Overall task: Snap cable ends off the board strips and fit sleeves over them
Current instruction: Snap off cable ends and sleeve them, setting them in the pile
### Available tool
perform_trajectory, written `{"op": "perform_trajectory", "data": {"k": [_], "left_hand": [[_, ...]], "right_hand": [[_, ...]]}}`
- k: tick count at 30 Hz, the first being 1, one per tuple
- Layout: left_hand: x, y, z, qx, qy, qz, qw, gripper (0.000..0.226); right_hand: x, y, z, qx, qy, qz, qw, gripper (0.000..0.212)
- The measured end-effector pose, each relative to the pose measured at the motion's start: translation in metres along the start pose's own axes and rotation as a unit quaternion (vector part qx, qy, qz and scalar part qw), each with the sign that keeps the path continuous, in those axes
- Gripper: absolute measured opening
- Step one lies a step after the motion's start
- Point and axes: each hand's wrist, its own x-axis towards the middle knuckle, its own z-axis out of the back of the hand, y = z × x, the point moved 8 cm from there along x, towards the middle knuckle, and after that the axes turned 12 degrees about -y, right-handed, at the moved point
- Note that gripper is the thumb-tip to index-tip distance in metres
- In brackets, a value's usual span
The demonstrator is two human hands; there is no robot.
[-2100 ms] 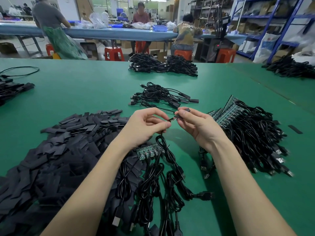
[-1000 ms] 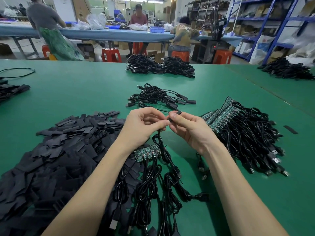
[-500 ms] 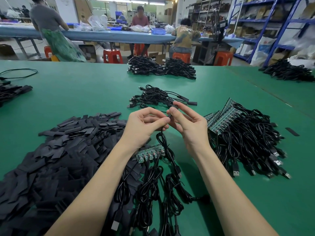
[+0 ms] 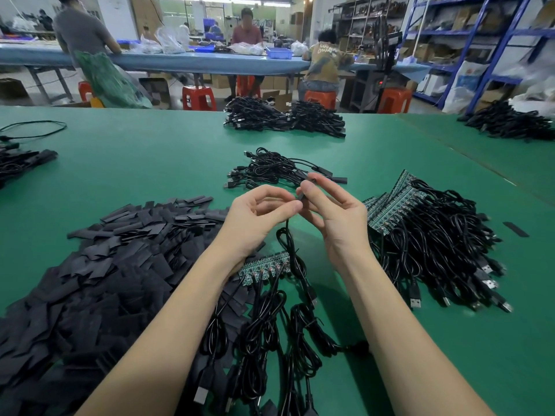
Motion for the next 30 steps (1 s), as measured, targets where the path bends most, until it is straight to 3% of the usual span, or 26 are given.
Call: {"op": "perform_trajectory", "data": {"k": [3,6,10,14,17,20,26,27,30], "left_hand": [[-0.005,0.016,-0.011,0.128,0.083,0.073,0.986,0.048],[-0.017,0.027,-0.027,0.134,0.124,0.105,0.978,0.034],[-0.009,0.02,-0.02,0.105,0.025,0.092,0.99,0.041],[0.011,-0.009,0.002,0.19,-0.051,-0.046,0.979,0.031],[0.038,-0.032,0.001,0.288,-0.063,-0.146,0.944,0.028],[0.078,-0.039,-0.003,0.403,-0.044,-0.181,0.896,0.027],[0.125,-0.006,-0.01,0.634,0.029,-0.218,0.741,0.011],[0.127,0.003,-0.007,0.646,0.028,-0.208,0.734,0.012],[0.131,0.027,-0.005,0.619,0.039,-0.153,0.77,0.013]], "right_hand": [[0.007,0.01,0.014,0.063,-0.066,0.0,0.996,0.017],[0.011,0.016,0.02,0.094,-0.091,0.01,0.991,0.017],[0.015,0.021,0.03,0.093,-0.122,0.02,0.988,0.02],[0.024,0.019,0.047,0.045,-0.141,-0.031,0.989,0.033],[0.026,0.01,0.052,0.004,-0.133,-0.068,0.989,0.025],[0.025,0.001,0.049,-0.016,-0.115,-0.093,0.989,0.018],[0.025,-0.011,0.043,-0.044,-0.082,-0.125,0.988,0.008],[0.025,-0.012,0.043,-0.051,-0.076,-0.126,0.988,0.008],[0.024,-0.013,0.038,-0.073,-0.051,-0.124,0.988,0.007]]}}
